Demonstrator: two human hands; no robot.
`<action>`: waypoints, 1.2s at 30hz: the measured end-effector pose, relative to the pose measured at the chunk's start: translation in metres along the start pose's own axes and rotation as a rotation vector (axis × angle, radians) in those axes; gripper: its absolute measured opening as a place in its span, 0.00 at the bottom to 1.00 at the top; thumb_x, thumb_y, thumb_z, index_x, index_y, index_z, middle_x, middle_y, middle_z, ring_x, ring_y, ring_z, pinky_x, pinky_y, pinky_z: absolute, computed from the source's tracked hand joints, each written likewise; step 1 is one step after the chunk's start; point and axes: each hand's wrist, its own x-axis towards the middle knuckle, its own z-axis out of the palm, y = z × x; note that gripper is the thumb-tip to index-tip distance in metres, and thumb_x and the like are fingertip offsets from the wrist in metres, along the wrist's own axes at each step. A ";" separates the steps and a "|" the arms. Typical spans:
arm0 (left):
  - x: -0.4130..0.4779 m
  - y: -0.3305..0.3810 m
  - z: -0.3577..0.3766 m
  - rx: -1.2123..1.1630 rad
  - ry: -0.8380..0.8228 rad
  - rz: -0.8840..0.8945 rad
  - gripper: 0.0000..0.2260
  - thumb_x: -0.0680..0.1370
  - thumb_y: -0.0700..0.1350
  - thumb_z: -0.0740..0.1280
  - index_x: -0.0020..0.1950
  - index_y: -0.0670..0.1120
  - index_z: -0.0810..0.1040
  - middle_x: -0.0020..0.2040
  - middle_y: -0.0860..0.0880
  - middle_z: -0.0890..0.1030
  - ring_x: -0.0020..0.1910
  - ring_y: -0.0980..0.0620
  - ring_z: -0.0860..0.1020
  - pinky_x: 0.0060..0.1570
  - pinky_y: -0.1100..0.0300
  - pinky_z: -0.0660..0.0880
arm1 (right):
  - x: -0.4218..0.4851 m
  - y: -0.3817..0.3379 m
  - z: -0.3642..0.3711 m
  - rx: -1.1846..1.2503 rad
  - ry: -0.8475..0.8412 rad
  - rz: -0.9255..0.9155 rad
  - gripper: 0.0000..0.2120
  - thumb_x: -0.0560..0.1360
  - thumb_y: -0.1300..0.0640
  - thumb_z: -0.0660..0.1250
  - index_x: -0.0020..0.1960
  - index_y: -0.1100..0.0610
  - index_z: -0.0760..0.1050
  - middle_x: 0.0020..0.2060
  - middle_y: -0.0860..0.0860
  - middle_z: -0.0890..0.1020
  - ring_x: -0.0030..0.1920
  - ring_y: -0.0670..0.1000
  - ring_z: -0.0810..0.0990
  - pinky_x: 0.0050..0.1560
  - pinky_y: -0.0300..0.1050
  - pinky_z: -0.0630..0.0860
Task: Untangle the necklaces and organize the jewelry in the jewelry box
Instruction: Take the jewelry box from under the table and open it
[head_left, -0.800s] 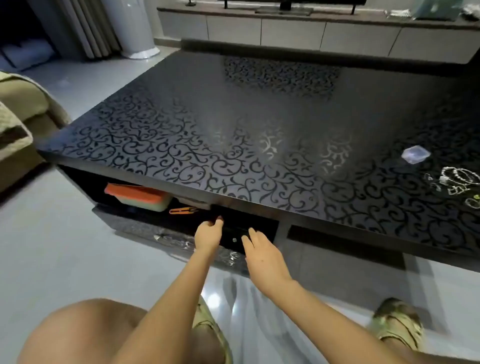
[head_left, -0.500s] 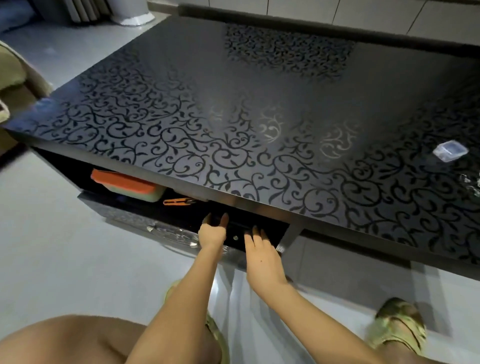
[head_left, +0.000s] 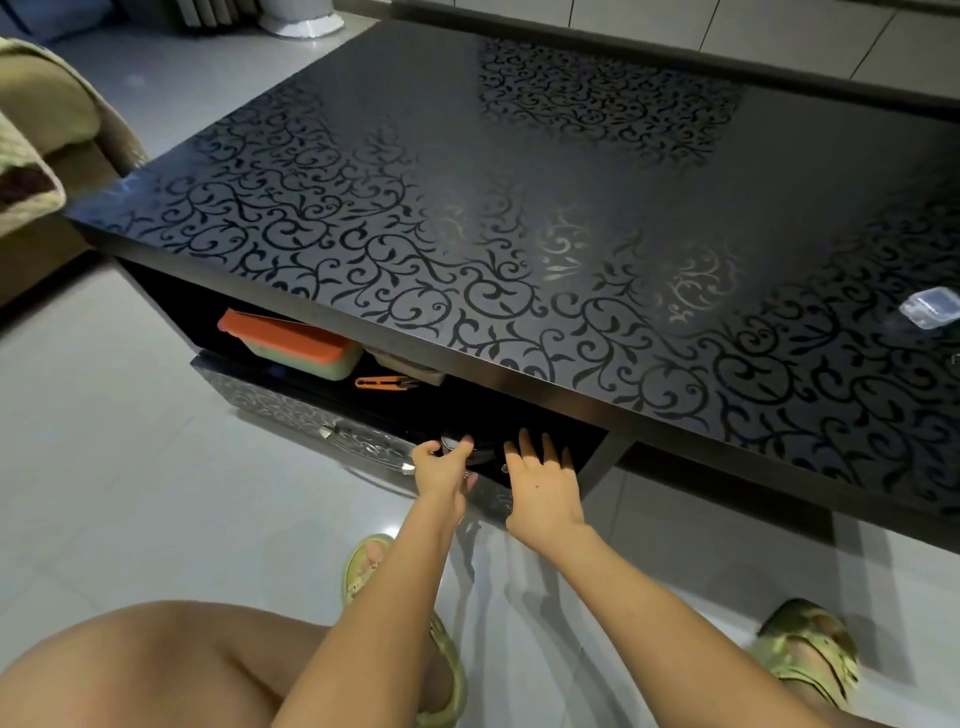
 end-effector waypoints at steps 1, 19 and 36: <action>-0.001 0.002 0.001 -0.028 0.023 -0.006 0.23 0.75 0.37 0.69 0.67 0.43 0.64 0.59 0.38 0.72 0.48 0.45 0.74 0.40 0.57 0.76 | 0.001 0.001 -0.001 -0.008 -0.010 0.000 0.39 0.73 0.54 0.65 0.76 0.55 0.47 0.76 0.55 0.50 0.75 0.60 0.48 0.74 0.58 0.48; -0.157 0.073 -0.092 -0.080 -0.057 -0.042 0.06 0.72 0.35 0.70 0.47 0.37 0.75 0.38 0.40 0.81 0.40 0.42 0.79 0.38 0.52 0.81 | -0.096 -0.025 -0.039 -0.123 0.600 -0.350 0.37 0.60 0.48 0.79 0.64 0.56 0.71 0.60 0.58 0.78 0.60 0.60 0.76 0.65 0.63 0.68; -0.257 0.094 0.095 0.107 -0.550 0.117 0.13 0.71 0.36 0.71 0.55 0.34 0.78 0.50 0.38 0.82 0.48 0.43 0.82 0.39 0.55 0.81 | -0.163 0.169 -0.142 -0.351 0.871 -0.132 0.35 0.60 0.61 0.79 0.65 0.60 0.72 0.61 0.61 0.77 0.60 0.64 0.76 0.62 0.62 0.71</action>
